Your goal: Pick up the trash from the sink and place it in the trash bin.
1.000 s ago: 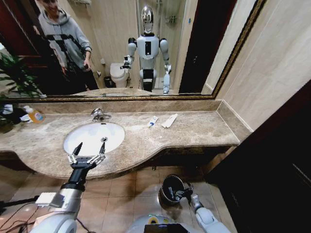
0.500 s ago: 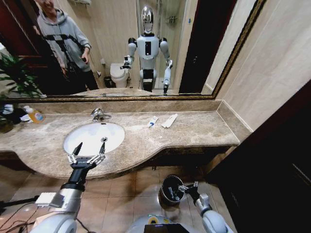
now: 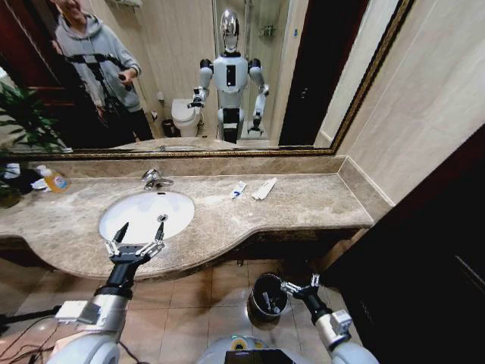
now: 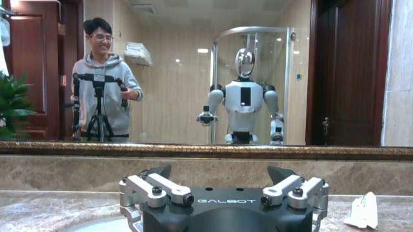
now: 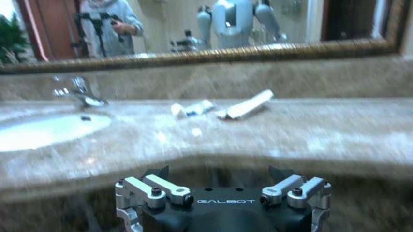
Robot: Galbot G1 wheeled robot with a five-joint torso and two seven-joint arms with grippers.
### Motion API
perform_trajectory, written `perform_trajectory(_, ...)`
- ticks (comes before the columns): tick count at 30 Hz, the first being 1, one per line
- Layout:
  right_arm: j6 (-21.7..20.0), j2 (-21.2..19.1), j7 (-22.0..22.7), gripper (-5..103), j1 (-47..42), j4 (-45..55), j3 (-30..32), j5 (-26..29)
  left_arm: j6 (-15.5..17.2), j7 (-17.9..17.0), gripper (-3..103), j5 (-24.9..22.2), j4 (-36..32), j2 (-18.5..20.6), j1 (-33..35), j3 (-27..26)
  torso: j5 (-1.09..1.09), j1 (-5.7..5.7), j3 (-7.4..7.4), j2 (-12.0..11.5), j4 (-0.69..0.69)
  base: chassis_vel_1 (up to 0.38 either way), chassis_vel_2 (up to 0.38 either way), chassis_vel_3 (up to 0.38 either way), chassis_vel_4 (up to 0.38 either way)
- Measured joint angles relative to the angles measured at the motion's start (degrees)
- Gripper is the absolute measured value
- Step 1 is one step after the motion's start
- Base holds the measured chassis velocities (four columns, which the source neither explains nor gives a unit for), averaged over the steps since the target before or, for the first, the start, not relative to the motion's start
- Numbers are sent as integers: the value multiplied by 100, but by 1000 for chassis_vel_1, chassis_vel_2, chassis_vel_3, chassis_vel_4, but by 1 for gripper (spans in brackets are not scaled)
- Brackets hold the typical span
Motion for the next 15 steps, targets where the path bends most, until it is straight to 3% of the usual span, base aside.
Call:
perform_trajectory(3, -281, -56, 50, 100, 305, 126, -101, 21, 0, 0, 100, 0, 0, 0, 0, 0, 1, 0, 0, 0, 0, 0, 0, 0, 0)
perform_trajectory(7, -1039, -323, 244, 100, 1666, -21, -349, 487, 0, 0, 100, 0, 0, 0, 0, 0, 2, 0, 1, 0, 2, 0, 0, 0, 0)
perform_trajectory(15, -1464, -568, 307, 100, 3348, -897, -729, 1199, 0, 0, 100, 0, 0, 0, 0, 0, 2, 1, 1, -1, 1, 0, 0, 0, 0)
